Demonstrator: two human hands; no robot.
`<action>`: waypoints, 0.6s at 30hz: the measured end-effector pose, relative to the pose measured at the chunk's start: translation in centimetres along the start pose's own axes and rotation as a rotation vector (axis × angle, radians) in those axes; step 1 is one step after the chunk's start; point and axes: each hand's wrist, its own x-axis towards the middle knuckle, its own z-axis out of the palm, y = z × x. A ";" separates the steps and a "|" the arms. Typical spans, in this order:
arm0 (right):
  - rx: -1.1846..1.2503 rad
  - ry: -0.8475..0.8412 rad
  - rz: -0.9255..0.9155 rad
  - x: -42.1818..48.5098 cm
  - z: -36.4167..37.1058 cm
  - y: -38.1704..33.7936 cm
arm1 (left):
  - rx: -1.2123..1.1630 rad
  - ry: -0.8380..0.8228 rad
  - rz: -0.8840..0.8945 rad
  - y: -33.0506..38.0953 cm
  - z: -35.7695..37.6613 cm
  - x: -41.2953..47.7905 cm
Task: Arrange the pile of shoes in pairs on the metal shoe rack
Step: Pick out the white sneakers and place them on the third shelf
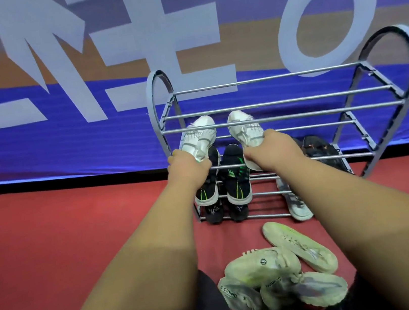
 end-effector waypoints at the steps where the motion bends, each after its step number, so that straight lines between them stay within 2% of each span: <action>1: 0.015 0.014 0.012 0.5 0.4 -0.1 | -0.032 0.009 -0.016 0.3 0.6 0.6; 10: 0.120 0.051 0.069 4.3 5.3 -1.7 | -0.045 0.036 -0.048 0.5 4.6 5.2; 18: -0.013 -0.031 0.044 5.7 9.3 -3.9 | 0.073 -0.004 -0.014 -0.6 5.6 7.4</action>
